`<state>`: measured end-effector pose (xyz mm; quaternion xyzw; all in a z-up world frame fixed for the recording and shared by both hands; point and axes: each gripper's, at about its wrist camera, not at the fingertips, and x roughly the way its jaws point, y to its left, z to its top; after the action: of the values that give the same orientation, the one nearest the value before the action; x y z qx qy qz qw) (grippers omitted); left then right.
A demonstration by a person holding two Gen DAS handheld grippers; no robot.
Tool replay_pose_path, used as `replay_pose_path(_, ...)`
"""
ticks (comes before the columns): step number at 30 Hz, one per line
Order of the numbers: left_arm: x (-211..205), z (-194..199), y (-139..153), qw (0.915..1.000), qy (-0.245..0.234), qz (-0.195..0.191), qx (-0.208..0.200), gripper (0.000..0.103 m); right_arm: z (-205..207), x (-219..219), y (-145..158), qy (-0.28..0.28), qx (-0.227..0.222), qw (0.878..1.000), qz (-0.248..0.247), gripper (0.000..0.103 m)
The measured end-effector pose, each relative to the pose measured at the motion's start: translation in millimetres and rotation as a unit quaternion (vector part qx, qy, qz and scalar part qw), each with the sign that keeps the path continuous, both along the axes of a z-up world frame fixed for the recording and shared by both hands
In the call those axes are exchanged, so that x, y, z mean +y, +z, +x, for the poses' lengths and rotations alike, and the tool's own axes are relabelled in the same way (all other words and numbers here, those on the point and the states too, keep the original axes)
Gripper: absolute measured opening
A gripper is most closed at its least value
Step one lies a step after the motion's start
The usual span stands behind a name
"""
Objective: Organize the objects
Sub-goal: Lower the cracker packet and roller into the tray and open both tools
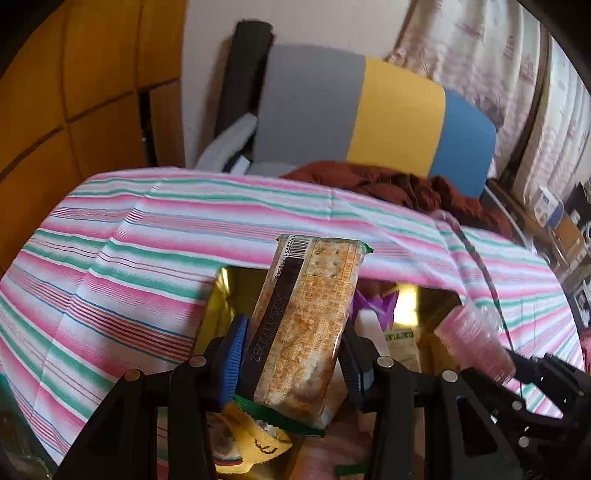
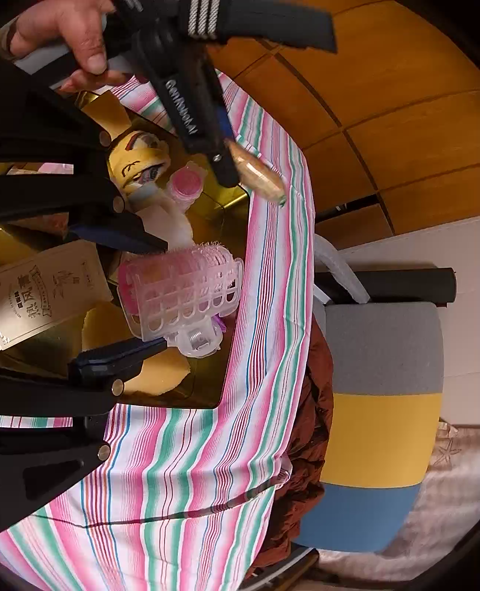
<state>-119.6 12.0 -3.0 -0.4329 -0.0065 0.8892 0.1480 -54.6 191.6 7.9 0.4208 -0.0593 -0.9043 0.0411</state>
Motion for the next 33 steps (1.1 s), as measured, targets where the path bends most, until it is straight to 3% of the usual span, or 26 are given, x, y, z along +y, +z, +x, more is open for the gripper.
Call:
replay_pose_path(3,7.1,-3.5,-8.4,0.9997,-0.013,-0.005,-0.022,0.048,-0.1,3.0,-0.8,-0.01,-0.003,1.0,-0.008,0.056)
replay_pose_path(5,8.0,-2.7,-8.9,0.9996,-0.012,-0.007,-0.024,0.065,2.1,4.9,0.1,-0.012,0.001,1.0,-0.016,0.066)
replay_pose_path(6,7.9,-1.7,-7.7,0.9997,-0.008,-0.008,-0.02,0.068,3.9,6.5,1.0,-0.015,0.004,1.0,-0.021,0.066)
replay_pose_path(12,-2.1,6.1,13.4,0.9998,0.004,0.018,0.007,0.07,5.7,7.2,3.4,-0.014,0.009,1.0,-0.018,0.067)
replay_pose_path(19,-41.2,34.4,31.2,0.997,0.051,0.029,0.05,0.072,15.5,4.2,-1.3,0.003,0.003,1.0,-0.019,0.066)
replay_pose_path(25,-88.9,67.2,18.3,0.9913,0.113,0.042,0.051,0.072,33.6,-19.5,-10.6,0.07,-0.018,0.997,-0.022,0.06)
replay_pose_path(29,-98.0,85.4,-0.1,0.9929,0.112,0.018,0.038,0.072,40.4,-54.3,-23.0,0.133,-0.033,0.991,-0.009,0.056)
replay_pose_path(33,-100.2,92.9,-18.7,0.9936,0.109,0.027,0.006,0.072,36.1,-83.8,-48.5,0.162,-0.073,0.984,0.032,0.051)
